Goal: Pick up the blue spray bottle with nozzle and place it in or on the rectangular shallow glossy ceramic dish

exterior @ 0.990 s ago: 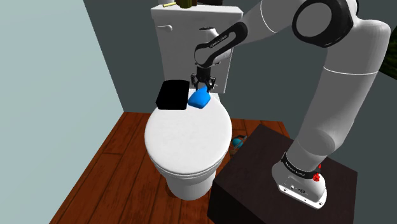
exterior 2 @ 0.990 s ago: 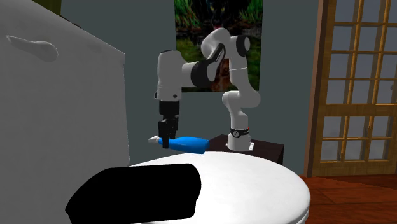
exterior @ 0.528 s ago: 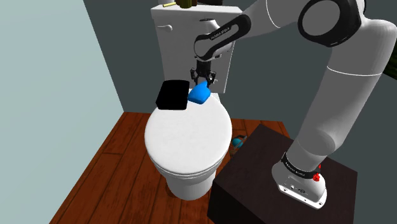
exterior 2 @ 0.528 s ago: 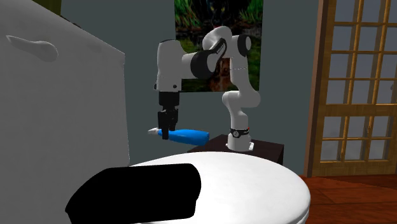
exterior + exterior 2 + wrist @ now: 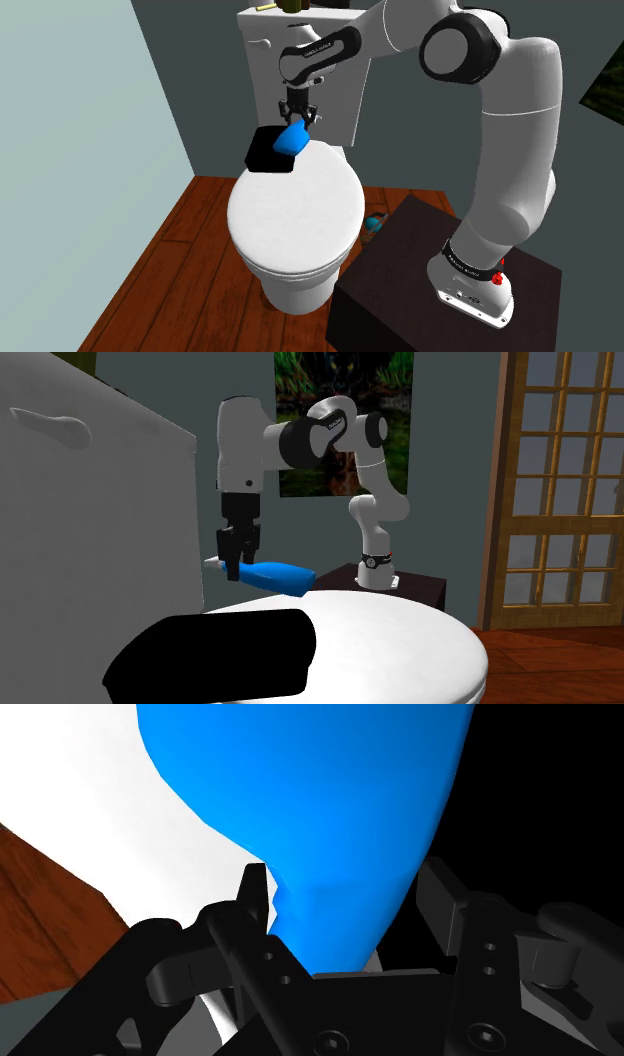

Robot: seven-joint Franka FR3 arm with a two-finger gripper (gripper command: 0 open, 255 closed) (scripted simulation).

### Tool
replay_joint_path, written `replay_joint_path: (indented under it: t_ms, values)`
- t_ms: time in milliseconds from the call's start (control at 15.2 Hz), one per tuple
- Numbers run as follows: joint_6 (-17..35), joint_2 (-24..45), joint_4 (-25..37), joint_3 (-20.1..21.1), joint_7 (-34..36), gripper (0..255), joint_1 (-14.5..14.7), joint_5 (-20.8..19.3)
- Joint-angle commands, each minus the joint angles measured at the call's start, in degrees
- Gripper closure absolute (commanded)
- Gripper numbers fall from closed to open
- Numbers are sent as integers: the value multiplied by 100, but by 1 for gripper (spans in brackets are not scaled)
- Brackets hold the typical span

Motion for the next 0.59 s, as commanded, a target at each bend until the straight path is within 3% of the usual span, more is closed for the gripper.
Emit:
replay_joint_path:
  t_ms: [0, 264, 330, 396, 528]
  values:
    - [-280, 513, 794, 13, 71, 255, 64, -23]
    - [-1044, 1686, 2730, 22, 173, 255, 197, -60]
    - [-1314, 2065, 3378, 21, 192, 255, 235, -68]
    - [-1861, 2798, 4658, 17, 210, 255, 297, -79]
    - [-1688, 2774, 4461, 13, 213, 255, 295, -77]
